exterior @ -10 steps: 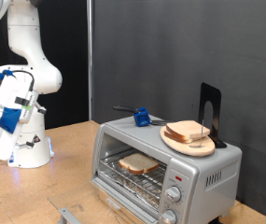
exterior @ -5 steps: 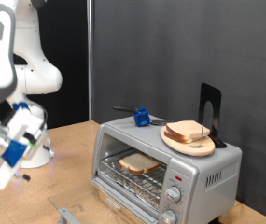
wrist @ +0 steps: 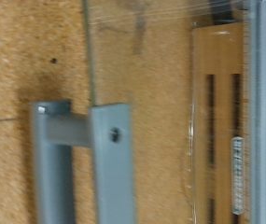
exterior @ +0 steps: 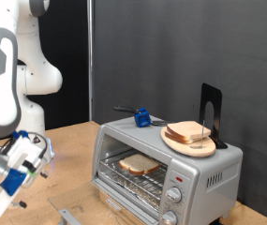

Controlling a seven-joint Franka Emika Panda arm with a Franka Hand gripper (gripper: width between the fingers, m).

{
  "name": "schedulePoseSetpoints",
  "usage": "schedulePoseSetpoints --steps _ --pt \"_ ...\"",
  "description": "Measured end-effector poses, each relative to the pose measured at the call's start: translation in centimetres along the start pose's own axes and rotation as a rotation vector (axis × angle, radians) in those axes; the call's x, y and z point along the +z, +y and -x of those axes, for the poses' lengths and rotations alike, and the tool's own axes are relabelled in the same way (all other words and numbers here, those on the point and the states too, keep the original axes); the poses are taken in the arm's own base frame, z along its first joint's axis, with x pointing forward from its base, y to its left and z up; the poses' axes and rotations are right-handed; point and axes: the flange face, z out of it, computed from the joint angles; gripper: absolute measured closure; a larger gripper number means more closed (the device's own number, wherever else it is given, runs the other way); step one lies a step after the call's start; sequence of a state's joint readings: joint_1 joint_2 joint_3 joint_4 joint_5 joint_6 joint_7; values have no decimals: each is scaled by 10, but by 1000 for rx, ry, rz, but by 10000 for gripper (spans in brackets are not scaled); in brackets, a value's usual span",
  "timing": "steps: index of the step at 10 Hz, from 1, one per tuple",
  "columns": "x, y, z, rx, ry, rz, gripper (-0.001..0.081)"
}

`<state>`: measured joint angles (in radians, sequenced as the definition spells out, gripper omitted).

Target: Make a piece of toast with the oven

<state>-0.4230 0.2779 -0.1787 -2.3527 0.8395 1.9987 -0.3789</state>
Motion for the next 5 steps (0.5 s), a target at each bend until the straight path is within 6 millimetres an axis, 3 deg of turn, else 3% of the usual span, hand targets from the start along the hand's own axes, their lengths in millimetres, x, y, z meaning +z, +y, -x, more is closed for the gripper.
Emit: schedulePoseSetpoints --steps 2,5 --pt "21 5 -9 2 -16 11 -2" --pt "65 -3 -8 -40 -87 10 -2"
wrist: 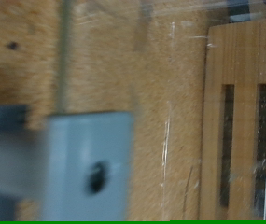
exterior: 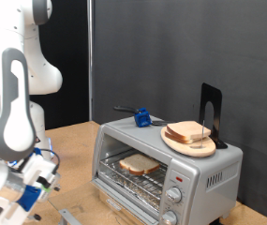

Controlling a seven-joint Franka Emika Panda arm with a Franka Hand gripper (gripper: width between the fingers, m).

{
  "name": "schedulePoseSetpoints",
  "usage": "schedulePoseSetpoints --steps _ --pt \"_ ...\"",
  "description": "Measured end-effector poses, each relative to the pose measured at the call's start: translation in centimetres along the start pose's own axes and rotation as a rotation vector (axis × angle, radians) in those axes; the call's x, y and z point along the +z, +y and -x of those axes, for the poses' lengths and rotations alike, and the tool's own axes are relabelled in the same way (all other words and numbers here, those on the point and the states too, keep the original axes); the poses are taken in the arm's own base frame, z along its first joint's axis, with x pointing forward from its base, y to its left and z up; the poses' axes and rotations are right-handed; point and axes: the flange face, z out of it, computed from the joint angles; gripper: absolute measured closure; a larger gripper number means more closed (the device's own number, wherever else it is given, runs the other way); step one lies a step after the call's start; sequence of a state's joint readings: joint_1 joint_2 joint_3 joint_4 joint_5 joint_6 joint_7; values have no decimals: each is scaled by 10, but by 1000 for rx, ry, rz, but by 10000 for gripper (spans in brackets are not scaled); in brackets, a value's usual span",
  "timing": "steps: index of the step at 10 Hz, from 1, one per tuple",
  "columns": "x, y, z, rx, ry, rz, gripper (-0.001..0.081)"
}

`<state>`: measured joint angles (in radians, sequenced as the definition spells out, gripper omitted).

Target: Make a piece of toast with the oven

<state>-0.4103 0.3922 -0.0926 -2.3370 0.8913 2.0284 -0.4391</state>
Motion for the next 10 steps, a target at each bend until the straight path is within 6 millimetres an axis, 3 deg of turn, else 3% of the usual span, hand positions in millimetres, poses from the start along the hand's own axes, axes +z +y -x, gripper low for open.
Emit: schedulePoseSetpoints --steps 3,5,10 --pt "36 -16 12 -43 -40 11 -2" --pt "46 -23 22 -57 -70 8 -2" --pt "20 -33 54 -134 -99 -73 -2"
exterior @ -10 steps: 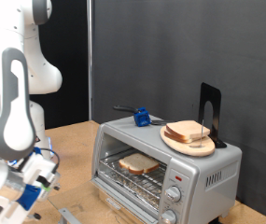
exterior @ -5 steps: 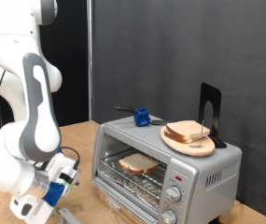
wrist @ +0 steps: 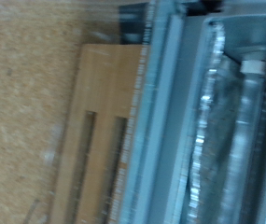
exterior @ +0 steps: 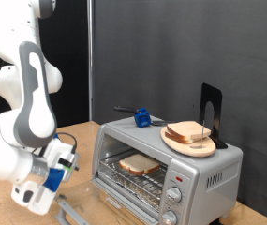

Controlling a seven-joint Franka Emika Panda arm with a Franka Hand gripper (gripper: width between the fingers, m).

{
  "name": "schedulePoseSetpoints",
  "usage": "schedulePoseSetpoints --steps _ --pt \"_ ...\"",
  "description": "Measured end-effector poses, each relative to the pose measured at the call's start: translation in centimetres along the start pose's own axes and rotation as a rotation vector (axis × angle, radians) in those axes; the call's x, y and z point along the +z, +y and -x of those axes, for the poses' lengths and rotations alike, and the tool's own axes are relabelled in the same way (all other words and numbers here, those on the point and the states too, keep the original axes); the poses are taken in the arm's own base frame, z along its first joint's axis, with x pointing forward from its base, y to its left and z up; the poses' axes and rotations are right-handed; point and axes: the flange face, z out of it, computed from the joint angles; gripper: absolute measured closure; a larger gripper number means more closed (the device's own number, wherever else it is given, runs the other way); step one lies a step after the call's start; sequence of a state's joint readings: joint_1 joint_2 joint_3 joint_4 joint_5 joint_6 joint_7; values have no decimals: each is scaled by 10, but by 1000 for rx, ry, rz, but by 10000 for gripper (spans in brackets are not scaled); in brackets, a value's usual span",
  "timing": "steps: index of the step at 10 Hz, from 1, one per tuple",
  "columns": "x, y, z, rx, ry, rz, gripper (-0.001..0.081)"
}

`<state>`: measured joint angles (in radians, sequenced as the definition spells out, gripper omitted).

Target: Make a piece of toast with the oven

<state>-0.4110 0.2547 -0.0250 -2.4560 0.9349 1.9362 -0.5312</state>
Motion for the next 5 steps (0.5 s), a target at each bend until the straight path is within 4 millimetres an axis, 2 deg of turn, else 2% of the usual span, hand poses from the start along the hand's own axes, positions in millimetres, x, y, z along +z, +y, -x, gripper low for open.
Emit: schedulePoseSetpoints --steps 5 --pt "-26 -29 19 -30 11 -78 -2"
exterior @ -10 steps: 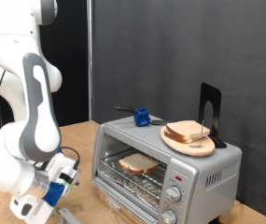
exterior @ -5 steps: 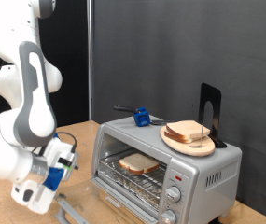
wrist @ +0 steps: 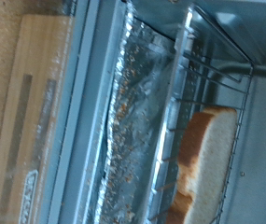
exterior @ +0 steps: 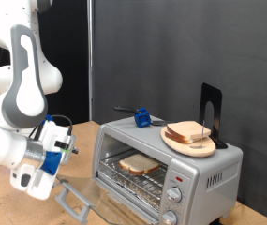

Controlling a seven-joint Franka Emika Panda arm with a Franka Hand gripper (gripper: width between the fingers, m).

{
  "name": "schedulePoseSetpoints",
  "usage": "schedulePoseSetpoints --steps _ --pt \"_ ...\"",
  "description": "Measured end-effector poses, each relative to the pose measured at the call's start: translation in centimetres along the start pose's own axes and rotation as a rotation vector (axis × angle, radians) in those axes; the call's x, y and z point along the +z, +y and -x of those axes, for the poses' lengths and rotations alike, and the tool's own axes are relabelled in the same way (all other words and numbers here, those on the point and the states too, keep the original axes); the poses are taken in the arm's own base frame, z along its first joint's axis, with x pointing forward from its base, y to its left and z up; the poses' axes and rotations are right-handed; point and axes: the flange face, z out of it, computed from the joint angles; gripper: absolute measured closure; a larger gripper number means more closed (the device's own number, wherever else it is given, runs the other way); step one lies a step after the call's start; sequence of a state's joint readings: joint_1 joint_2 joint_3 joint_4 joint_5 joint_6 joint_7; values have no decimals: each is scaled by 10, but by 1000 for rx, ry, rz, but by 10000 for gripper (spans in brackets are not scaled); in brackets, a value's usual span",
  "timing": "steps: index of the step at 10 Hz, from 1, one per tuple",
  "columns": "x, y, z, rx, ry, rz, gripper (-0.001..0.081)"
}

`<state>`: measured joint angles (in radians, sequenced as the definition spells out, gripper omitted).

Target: Make a piece of toast with the oven

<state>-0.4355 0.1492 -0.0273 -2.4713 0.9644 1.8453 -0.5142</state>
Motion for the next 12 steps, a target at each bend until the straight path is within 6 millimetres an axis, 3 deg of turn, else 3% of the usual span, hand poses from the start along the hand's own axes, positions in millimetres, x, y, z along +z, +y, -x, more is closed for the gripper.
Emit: schedulePoseSetpoints --steps 5,9,12 --pt "8 -38 16 -57 -64 -17 -2" --pt "38 -83 43 -106 -110 -30 -2" --pt "59 -99 57 -94 -118 -6 -2"
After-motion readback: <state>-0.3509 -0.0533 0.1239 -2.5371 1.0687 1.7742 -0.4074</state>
